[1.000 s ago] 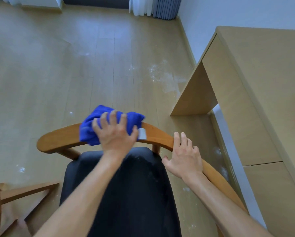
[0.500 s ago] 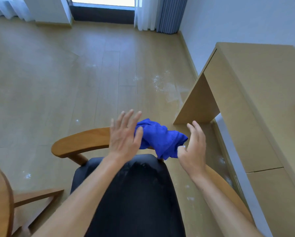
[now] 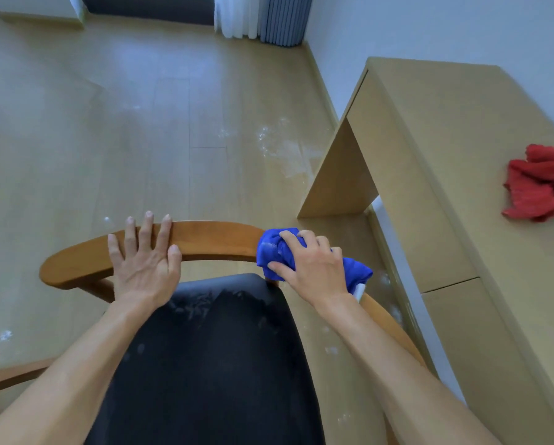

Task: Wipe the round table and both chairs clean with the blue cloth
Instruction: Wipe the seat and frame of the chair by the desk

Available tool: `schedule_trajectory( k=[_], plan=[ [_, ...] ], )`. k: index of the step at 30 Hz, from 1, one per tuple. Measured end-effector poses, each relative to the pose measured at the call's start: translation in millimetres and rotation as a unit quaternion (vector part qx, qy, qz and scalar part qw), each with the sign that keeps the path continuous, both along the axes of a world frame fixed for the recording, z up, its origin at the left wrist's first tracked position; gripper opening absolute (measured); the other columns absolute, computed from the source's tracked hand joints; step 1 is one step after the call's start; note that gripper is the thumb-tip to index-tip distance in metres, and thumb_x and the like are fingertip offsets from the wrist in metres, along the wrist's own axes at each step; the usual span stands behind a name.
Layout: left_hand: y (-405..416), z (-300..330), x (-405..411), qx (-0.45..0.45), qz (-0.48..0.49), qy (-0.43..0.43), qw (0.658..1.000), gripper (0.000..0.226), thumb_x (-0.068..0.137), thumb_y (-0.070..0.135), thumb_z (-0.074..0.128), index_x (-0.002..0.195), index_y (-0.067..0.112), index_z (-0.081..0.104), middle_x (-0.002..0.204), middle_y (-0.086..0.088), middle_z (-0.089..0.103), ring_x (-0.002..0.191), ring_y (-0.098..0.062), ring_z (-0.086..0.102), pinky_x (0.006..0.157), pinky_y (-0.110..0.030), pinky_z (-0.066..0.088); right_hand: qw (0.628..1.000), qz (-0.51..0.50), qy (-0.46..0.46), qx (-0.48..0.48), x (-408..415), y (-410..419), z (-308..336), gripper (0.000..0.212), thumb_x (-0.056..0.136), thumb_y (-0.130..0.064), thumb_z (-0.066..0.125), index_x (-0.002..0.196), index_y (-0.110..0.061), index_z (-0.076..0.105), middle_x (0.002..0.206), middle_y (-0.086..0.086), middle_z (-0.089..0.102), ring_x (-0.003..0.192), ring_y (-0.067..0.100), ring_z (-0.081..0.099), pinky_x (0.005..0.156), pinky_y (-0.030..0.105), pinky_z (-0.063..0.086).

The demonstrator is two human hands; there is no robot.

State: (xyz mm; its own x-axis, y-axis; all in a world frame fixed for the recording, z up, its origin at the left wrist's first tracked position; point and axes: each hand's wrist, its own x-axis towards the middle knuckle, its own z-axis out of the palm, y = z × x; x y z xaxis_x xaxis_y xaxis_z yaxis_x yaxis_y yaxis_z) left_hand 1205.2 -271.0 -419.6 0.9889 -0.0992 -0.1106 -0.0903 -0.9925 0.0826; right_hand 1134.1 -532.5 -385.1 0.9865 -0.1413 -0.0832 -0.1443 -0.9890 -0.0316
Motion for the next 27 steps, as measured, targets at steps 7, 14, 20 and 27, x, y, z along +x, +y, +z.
schedule_trajectory(
  k=[7,14,20,27],
  plan=[
    [-53,5,-9,-0.022,-0.028,0.015,0.999,0.076,0.088,0.053,0.0,0.154,0.017,0.002,0.162,-0.007,-0.004,0.147,-0.03,-0.011,0.114,-0.056,-0.012,0.995,-0.08,-0.012,-0.052,-103,-45,38,0.054,0.076,-0.052,0.071,0.121,-0.024,0.06,0.113,0.005,0.06,0.09,0.03,0.058,0.069,0.039,0.046],
    [-171,15,-72,-0.058,-0.236,0.05,0.969,0.069,0.093,0.059,0.001,0.154,0.026,0.004,0.162,-0.003,-0.006,0.147,-0.028,-0.018,0.114,-0.054,-0.015,0.96,-0.242,-0.127,0.057,-223,-42,37,0.071,0.048,-0.026,0.095,0.113,-0.017,0.068,0.114,0.009,0.062,0.091,0.034,0.063,0.072,0.045,0.055],
    [-210,16,-102,-0.058,-0.284,0.072,0.954,0.065,0.091,0.047,-0.009,0.153,0.031,0.002,0.163,0.004,-0.003,0.147,-0.024,-0.017,0.116,-0.052,-0.012,0.981,-0.174,-0.052,0.073,-146,-58,55,0.061,0.079,-0.054,0.065,0.134,-0.034,0.049,0.137,-0.005,0.048,0.115,0.023,0.051,0.091,0.036,0.046],
    [-219,24,-109,-0.078,-0.259,0.111,0.956,0.055,0.1,0.045,0.004,0.153,0.033,0.008,0.162,0.007,0.0,0.147,-0.019,-0.016,0.116,-0.049,-0.014,0.945,-0.233,-0.159,0.165,-232,-50,37,0.059,0.068,-0.032,0.083,0.123,-0.024,0.064,0.13,0.002,0.056,0.109,0.025,0.058,0.084,0.038,0.053]
  ],
)
